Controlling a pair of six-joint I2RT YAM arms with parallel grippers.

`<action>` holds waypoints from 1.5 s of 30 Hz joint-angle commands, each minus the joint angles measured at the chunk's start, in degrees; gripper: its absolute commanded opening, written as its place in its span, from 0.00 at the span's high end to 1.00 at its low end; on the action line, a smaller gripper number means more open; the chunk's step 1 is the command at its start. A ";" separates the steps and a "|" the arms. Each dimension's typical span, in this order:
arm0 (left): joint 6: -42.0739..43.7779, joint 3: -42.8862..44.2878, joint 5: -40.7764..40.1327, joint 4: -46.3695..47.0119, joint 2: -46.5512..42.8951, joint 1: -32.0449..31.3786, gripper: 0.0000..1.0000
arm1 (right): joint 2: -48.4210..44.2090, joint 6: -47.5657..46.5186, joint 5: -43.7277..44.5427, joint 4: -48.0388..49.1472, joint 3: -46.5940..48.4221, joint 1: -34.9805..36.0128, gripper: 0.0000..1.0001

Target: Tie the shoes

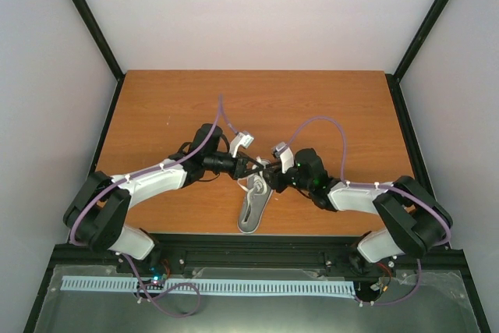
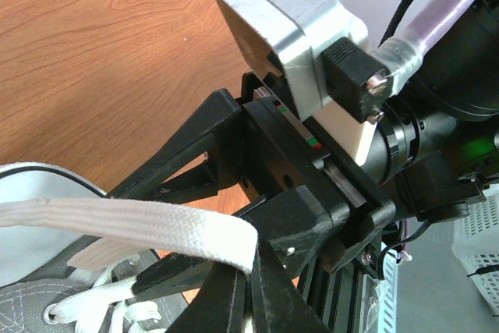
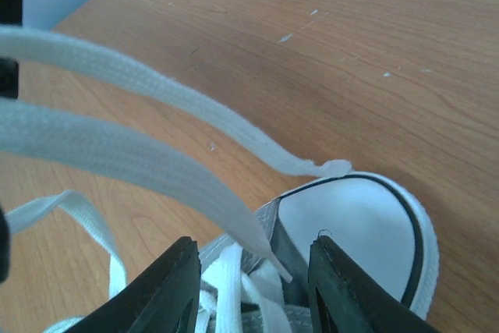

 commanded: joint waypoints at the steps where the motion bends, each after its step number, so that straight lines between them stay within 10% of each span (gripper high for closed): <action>1: 0.56 0.22 -0.57 0.76 -1.93 0.42 0.99 | -0.02 -1.24 6.62 2.78 1.63 0.63 0.61; 10: -0.03 -0.27 -1.62 0.91 -3.27 0.42 0.99 | -12.42 4.46 9.47 0.01 -4.22 -4.18 0.40; 23: 0.34 0.59 0.49 -0.14 -2.63 0.42 0.99 | -22.81 4.38 -16.95 -6.13 3.92 -6.23 0.10; 45: 0.08 -0.79 -0.73 1.27 -4.73 0.42 0.99 | -11.25 7.98 -3.31 -0.53 -2.71 -8.13 0.48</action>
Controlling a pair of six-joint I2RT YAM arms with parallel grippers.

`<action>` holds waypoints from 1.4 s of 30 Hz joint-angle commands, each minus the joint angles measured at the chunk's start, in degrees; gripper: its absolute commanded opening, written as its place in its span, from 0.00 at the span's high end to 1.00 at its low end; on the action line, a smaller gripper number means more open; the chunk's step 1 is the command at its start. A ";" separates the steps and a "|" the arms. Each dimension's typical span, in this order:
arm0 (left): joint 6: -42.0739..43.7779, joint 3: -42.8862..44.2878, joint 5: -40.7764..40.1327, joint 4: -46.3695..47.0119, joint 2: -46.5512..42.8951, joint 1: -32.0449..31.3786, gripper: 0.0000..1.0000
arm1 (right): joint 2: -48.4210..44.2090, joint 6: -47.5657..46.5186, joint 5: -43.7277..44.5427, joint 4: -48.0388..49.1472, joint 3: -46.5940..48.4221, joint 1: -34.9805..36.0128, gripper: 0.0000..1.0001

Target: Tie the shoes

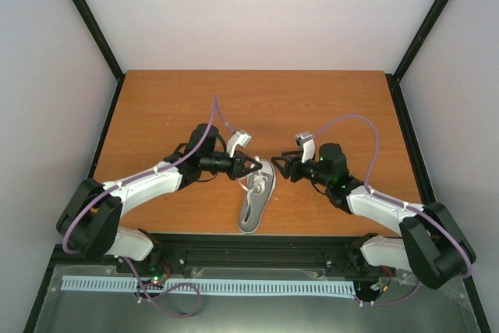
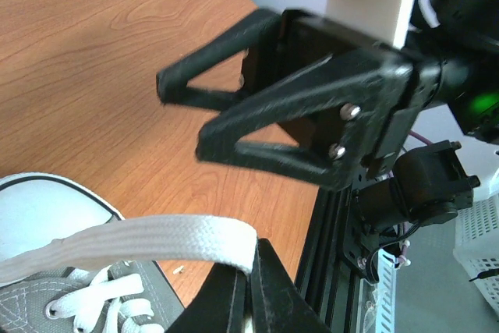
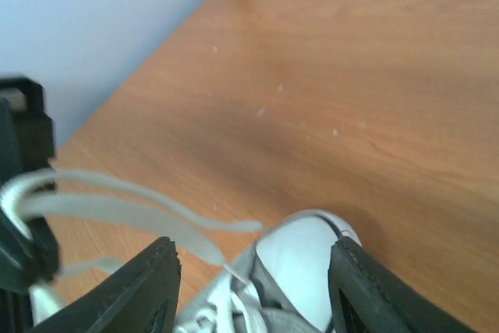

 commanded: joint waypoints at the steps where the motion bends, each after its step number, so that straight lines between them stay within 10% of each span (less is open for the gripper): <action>1: 0.03 0.08 0.35 1.81 -1.00 0.42 0.99 | 2.62 -1.87 0.80 2.26 -1.49 2.39 0.50; 19: 0.32 0.17 0.74 1.50 -1.06 0.42 0.99 | 16.27 -11.46 4.47 5.47 4.63 10.40 0.56; 26: 0.24 0.17 0.37 1.42 -0.97 0.42 0.99 | 18.21 -12.60 3.31 4.75 6.28 10.66 0.77; 29: 0.46 0.00 -0.71 1.09 -1.38 0.42 0.99 | 16.82 -12.32 4.11 4.75 5.50 10.66 0.96; 42: 0.40 0.13 -2.64 0.80 -0.83 0.42 0.93 | -2.01 -9.64 13.17 -12.16 -0.73 10.66 0.97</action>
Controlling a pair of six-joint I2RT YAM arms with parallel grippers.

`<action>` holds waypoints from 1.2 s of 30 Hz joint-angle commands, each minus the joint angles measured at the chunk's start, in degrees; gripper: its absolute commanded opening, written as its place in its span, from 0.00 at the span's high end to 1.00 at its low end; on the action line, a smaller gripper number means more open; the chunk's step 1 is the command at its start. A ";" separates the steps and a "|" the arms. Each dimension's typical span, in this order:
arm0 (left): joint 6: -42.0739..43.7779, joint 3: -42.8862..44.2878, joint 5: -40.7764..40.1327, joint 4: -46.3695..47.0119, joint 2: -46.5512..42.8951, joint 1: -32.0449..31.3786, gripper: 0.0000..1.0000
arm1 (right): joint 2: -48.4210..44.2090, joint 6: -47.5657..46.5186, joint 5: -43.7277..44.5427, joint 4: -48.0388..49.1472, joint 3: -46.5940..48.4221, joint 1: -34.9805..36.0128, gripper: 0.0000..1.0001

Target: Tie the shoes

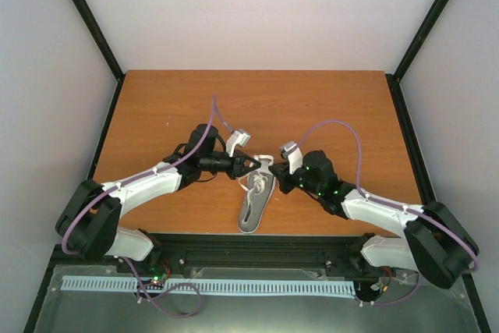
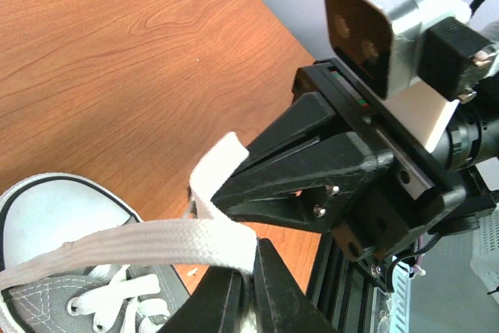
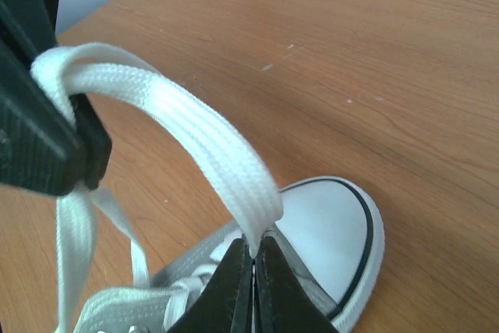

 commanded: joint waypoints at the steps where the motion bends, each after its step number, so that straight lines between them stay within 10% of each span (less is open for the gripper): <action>1: 0.35 0.43 -0.07 0.95 -0.08 0.46 0.93 | -5.39 1.80 2.82 -8.94 -1.39 0.26 0.97; 12: 1.29 1.04 0.08 0.70 2.03 0.42 0.92 | -10.59 7.45 -8.58 -25.61 0.70 1.01 0.97; 27: 3.92 3.16 -0.65 -1.11 7.90 -1.65 0.93 | 2.50 14.86 0.52 -15.47 -2.89 1.31 0.97; 36: 3.76 3.28 0.55 -0.99 7.96 -1.71 0.93 | -17.64 12.06 10.26 -27.34 -1.71 1.15 0.26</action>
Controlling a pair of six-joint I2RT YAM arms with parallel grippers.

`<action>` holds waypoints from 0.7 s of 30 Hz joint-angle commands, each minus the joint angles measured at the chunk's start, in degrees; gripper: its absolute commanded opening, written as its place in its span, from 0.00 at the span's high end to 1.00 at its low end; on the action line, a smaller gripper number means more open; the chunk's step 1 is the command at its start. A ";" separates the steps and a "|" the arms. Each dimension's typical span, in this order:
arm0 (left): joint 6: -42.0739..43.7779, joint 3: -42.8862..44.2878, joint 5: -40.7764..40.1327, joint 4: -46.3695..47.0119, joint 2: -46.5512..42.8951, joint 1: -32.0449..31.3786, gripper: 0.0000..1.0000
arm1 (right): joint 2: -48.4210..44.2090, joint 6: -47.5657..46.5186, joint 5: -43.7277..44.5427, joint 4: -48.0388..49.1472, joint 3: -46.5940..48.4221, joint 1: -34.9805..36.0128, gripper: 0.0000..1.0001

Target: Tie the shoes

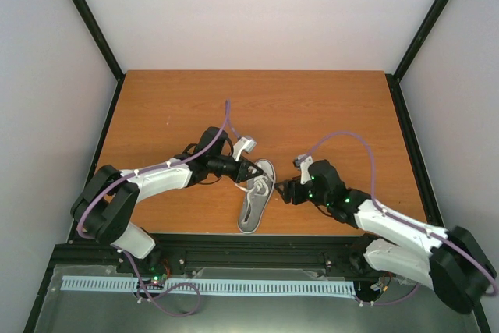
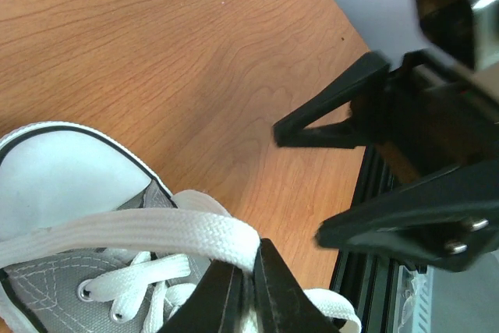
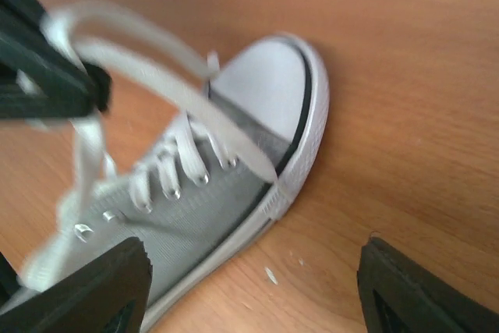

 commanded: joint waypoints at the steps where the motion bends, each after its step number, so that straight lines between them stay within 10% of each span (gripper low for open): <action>1: 1.52 2.12 0.96 0.53 0.10 -0.35 0.93 | -9.24 -2.66 4.36 -3.72 1.17 0.16 0.22; 21: 2.42 2.54 2.36 -0.80 -0.77 -0.52 0.94 | 14.64 -12.33 -28.96 25.86 13.41 -2.74 0.12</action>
